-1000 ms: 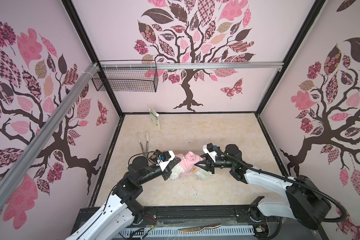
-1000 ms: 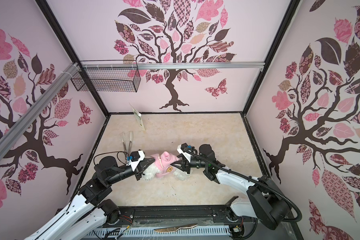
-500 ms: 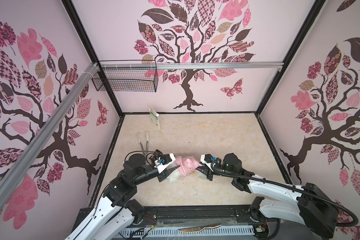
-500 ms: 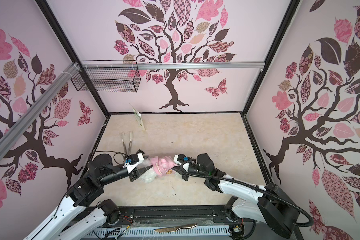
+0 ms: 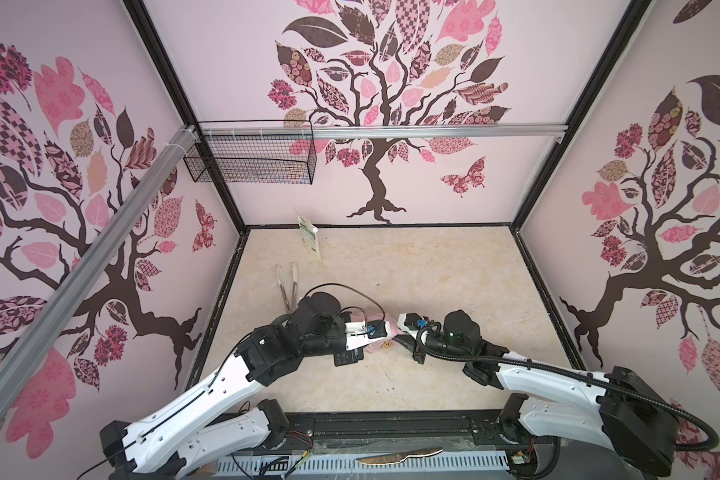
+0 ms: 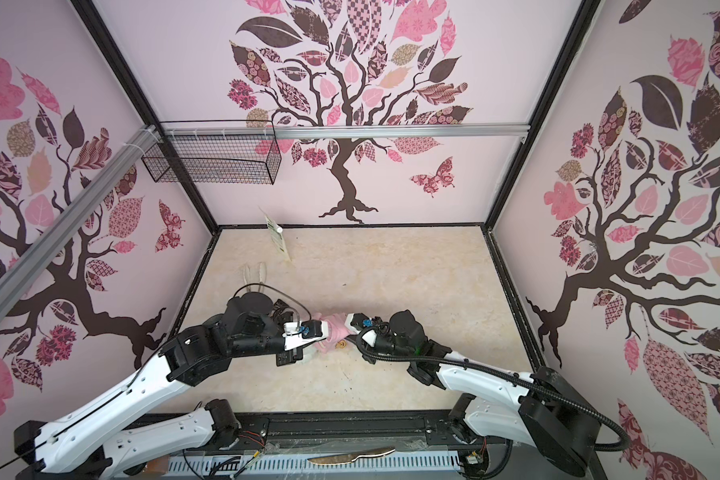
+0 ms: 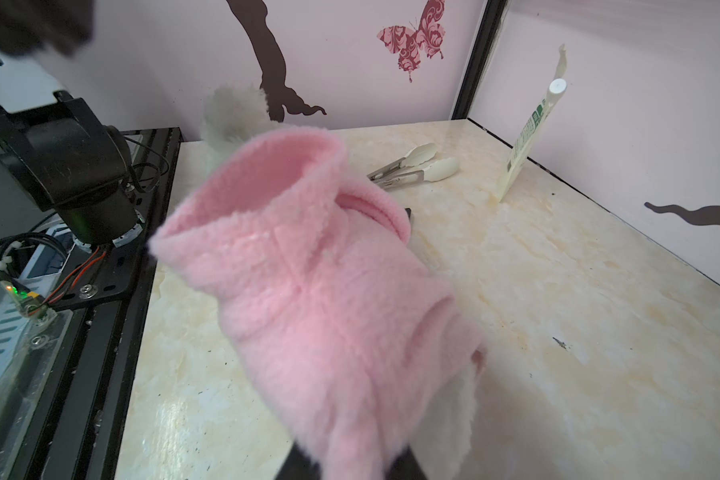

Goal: Dress the teddy bear

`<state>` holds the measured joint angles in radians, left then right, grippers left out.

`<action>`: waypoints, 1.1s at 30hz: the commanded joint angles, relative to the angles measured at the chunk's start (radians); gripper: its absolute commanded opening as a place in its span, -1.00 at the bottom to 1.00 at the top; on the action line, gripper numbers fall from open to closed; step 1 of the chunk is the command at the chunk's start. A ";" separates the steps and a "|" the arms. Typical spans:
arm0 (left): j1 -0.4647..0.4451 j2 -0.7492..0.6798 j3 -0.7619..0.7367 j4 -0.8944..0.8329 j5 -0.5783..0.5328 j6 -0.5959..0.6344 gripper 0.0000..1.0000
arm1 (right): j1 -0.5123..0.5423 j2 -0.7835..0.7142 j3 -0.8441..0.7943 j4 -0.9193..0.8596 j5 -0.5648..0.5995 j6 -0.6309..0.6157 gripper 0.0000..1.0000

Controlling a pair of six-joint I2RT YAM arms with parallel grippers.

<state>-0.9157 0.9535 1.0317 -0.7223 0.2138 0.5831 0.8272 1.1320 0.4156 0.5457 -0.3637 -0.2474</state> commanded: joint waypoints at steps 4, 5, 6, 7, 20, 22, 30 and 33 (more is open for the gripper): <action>-0.006 0.054 0.076 -0.041 -0.043 0.053 -0.95 | 0.009 -0.031 0.003 0.051 0.000 0.008 -0.85; -0.006 0.063 0.079 -0.042 -0.038 0.055 -0.95 | 0.010 -0.031 0.003 0.052 0.000 0.010 -0.85; -0.006 0.072 0.079 -0.043 -0.034 0.060 -0.95 | 0.009 -0.031 0.003 0.055 0.000 0.012 -0.85; -0.006 0.080 0.073 -0.038 -0.038 0.067 -0.95 | 0.009 -0.032 0.003 0.057 0.000 0.014 -0.86; -0.006 0.163 0.069 -0.064 -0.117 0.127 -0.91 | 0.010 -0.043 -0.004 0.088 -0.022 0.044 -0.85; -0.006 0.163 0.061 -0.058 -0.114 0.132 -0.87 | 0.009 -0.044 -0.008 0.101 -0.025 0.054 -0.85; -0.006 0.168 0.035 0.013 -0.085 0.131 -0.65 | 0.009 -0.048 -0.007 0.145 -0.069 0.086 -0.85; -0.006 0.185 0.047 -0.005 -0.074 0.136 -0.59 | 0.010 -0.052 -0.006 0.161 -0.077 0.097 -0.86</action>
<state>-0.9192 1.1194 1.0714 -0.7368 0.1181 0.7086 0.8299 1.1278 0.3988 0.6003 -0.3973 -0.1753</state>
